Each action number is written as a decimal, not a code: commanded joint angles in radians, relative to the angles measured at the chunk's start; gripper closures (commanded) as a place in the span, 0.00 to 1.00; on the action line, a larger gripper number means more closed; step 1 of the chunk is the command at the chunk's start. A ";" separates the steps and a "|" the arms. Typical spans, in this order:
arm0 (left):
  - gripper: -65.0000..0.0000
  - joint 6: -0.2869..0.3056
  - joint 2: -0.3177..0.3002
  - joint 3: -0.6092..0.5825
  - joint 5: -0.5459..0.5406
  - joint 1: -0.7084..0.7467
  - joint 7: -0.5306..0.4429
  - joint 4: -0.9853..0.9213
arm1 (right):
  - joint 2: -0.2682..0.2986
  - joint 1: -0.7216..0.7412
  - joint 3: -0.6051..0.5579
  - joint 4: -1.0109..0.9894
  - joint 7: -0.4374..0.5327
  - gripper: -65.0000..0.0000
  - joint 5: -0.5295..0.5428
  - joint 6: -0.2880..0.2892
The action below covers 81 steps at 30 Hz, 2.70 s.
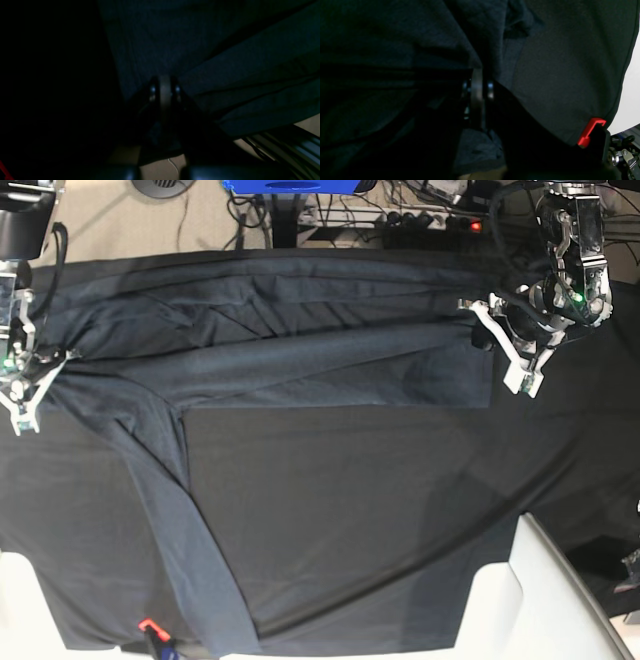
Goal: Fold the T-shirt properly
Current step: 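Open both grippers and release the folded shirt edge, then move the right gripper to the sleeve strip hanging below the fold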
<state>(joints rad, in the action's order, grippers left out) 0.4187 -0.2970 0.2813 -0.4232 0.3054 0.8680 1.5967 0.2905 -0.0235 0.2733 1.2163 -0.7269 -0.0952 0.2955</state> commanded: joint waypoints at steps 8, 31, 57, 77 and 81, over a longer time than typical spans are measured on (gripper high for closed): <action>1.00 0.001 -0.017 0.009 -0.007 0.018 -0.013 0.031 | 0.017 0.012 0.036 0.018 0.007 0.52 -0.010 -0.011; 0.61 0.001 0.022 0.146 -0.018 0.039 -0.011 0.146 | -0.061 0.030 0.140 0.210 0.077 1.00 -0.007 -0.005; 1.00 0.001 0.038 0.148 -0.012 0.036 -0.013 0.087 | -0.017 0.176 0.146 -0.163 0.169 1.00 -0.008 -0.006; 1.00 0.001 0.037 0.151 -0.012 0.018 -0.014 0.066 | -0.027 0.132 0.205 0.096 0.148 1.00 -0.007 -0.009; 1.00 0.001 0.063 0.223 -0.016 0.018 -0.014 0.069 | -0.075 0.093 0.080 0.303 0.108 0.92 -0.008 -0.005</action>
<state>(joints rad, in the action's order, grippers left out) 0.4183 -0.2241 0.5022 -0.4271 0.3241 0.8715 1.6489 0.2096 0.0517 0.3450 1.5085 -0.6289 -0.1101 0.2878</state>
